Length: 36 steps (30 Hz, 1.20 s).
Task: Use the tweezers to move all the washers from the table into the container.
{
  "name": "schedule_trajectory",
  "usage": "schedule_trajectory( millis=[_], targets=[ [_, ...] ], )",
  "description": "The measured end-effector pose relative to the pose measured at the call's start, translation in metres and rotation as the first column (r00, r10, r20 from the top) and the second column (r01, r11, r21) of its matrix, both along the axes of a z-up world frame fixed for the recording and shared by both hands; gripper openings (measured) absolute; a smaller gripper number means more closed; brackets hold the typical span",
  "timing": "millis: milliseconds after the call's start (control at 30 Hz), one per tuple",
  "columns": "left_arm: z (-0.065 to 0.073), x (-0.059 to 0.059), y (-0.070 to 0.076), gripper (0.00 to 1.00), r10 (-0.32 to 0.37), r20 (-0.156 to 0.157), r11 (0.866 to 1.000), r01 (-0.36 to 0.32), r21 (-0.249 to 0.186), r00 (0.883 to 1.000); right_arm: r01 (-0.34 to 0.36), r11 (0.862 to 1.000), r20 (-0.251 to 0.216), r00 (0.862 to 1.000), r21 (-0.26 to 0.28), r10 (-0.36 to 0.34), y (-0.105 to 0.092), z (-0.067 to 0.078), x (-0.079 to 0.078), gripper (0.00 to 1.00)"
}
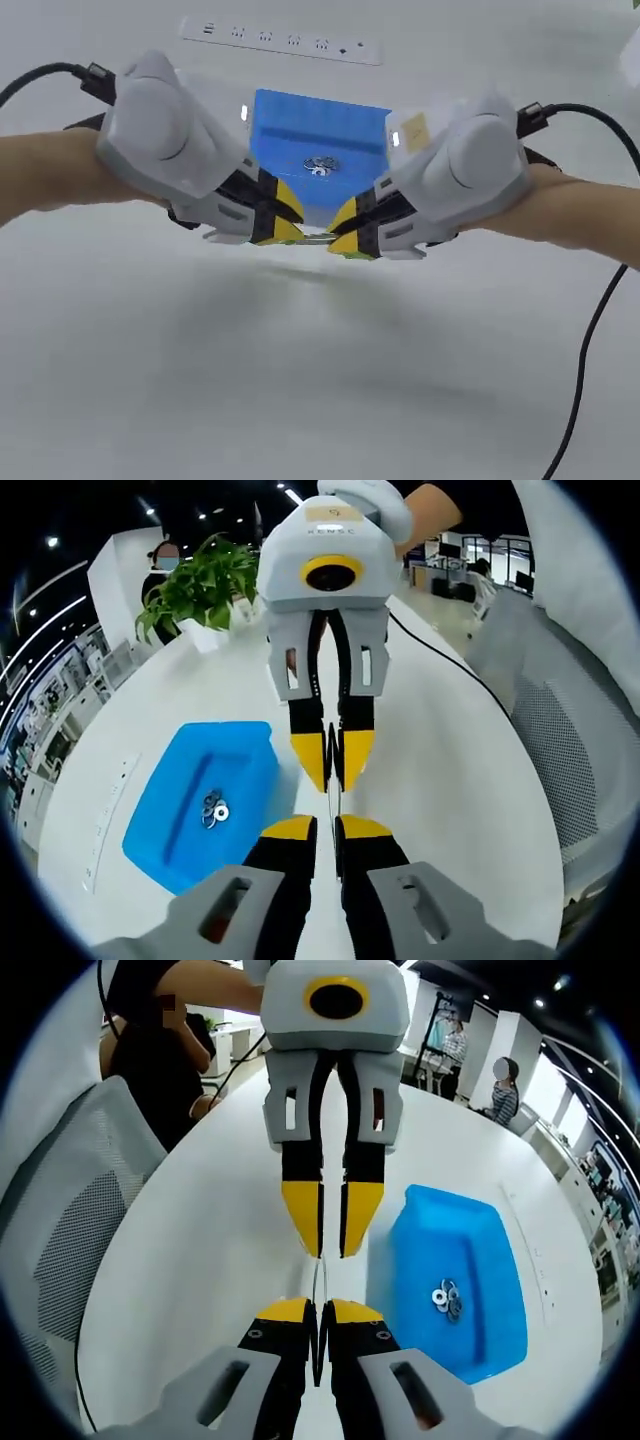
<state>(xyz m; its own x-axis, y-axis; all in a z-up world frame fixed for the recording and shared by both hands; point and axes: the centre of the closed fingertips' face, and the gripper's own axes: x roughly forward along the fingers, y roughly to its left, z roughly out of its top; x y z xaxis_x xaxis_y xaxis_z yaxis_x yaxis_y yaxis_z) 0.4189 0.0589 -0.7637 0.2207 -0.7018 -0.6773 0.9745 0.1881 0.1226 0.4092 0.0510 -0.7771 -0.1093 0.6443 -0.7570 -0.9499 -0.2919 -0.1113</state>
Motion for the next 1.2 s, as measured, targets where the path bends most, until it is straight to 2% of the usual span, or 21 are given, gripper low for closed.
schedule_trajectory(
  millis=[33,233,500,600,667,733,800,1033,1133,1200],
  targets=[
    [-0.003,-0.001,0.000,0.11,0.004,-0.018,1.000,-0.004,-0.001,1.000,0.001,1.000,0.000,1.000,-0.001,-0.001,0.000,-0.002,0.000,0.07],
    [-0.018,0.000,0.003,0.11,0.022,-0.035,0.999,-0.021,0.027,0.999,0.023,1.000,-0.007,1.000,0.002,-0.023,0.002,-0.007,0.005,0.07],
    [-0.027,-0.003,0.006,0.13,0.041,-0.066,0.998,-0.038,0.044,0.997,0.028,1.000,-0.007,1.000,-0.014,-0.028,0.003,-0.016,0.009,0.08],
    [-0.031,-0.002,0.008,0.13,0.048,-0.056,0.997,-0.045,0.056,0.997,0.025,0.999,-0.006,1.000,-0.030,-0.026,0.002,-0.020,0.007,0.08],
    [-0.033,-0.003,0.009,0.13,0.050,-0.066,0.997,-0.046,0.060,0.997,0.017,0.999,-0.010,1.000,-0.048,-0.017,0.000,-0.023,0.005,0.08],
    [-0.033,-0.003,0.008,0.13,0.049,-0.065,0.997,-0.045,0.056,0.997,0.007,0.998,0.012,1.000,-0.058,-0.006,-0.001,-0.026,0.006,0.08],
    [-0.033,-0.005,0.009,0.13,0.050,-0.073,0.997,-0.046,0.059,0.996,0.022,0.997,0.006,1.000,-0.072,-0.022,-0.002,-0.027,0.007,0.09],
    [-0.029,-0.004,0.010,0.14,0.062,-0.070,0.997,-0.059,0.055,0.996,0.029,0.995,0.024,0.999,-0.097,-0.027,-0.006,-0.031,0.010,0.11],
    [-0.027,-0.006,0.010,0.14,0.062,-0.063,0.997,-0.059,0.059,0.996,0.032,0.995,0.031,0.999,-0.098,-0.029,-0.005,-0.031,0.011,0.11],
    [-0.026,-0.006,0.011,0.16,0.060,-0.044,0.996,-0.057,0.069,0.997,0.036,0.994,0.035,0.999,-0.108,-0.032,-0.006,-0.031,0.011,0.12]
  ],
)
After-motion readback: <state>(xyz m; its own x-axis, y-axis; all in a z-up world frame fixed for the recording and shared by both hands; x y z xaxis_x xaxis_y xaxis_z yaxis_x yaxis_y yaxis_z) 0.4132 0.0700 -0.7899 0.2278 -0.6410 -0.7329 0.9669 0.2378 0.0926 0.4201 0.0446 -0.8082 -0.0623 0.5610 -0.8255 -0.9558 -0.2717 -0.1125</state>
